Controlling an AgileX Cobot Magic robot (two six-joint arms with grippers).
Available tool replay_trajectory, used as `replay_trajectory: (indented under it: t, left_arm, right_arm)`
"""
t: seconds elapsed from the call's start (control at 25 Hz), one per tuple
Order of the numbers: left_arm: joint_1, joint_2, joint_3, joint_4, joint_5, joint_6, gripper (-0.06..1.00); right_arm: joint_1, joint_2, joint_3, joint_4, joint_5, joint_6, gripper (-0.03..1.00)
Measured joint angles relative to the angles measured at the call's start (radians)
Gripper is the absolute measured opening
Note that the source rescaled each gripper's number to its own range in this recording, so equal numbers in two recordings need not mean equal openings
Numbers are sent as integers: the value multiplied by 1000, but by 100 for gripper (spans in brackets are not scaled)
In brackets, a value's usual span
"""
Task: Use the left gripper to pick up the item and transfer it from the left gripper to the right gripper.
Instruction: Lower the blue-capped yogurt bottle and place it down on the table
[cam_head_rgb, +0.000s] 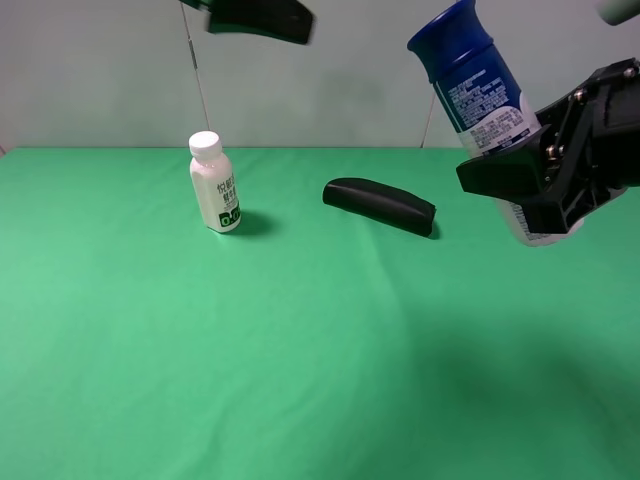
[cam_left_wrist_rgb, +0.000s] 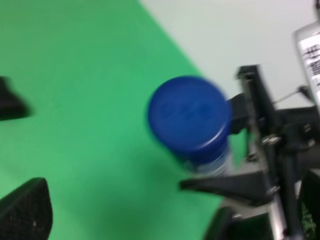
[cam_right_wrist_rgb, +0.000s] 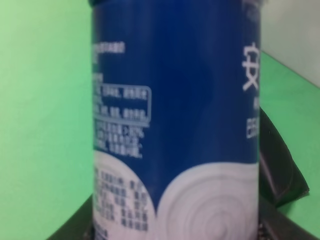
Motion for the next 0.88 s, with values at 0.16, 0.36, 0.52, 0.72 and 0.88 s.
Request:
replay_trajectory:
  t: [0.16,0.36,0.52,0.72,0.88]
  left_arm:
    - [11,-93,0,224,67,-142,99]
    - [11,-218,0,530,205,-337,99]
    - [11,-316,0,754,311,-466,98]
    - [11,-438,0,937,426,-527,98]
    - [11,-550,59,978,426,-530,98]
  right_arm:
    - [0,0,0,0,0,0,5]
    - [0,0,0,0,0,0,5]
    - [0,0,0,0,0,0,5]
    - [0,0,0,0,0,18,5]
    - [0,0,0,0,0,36,5]
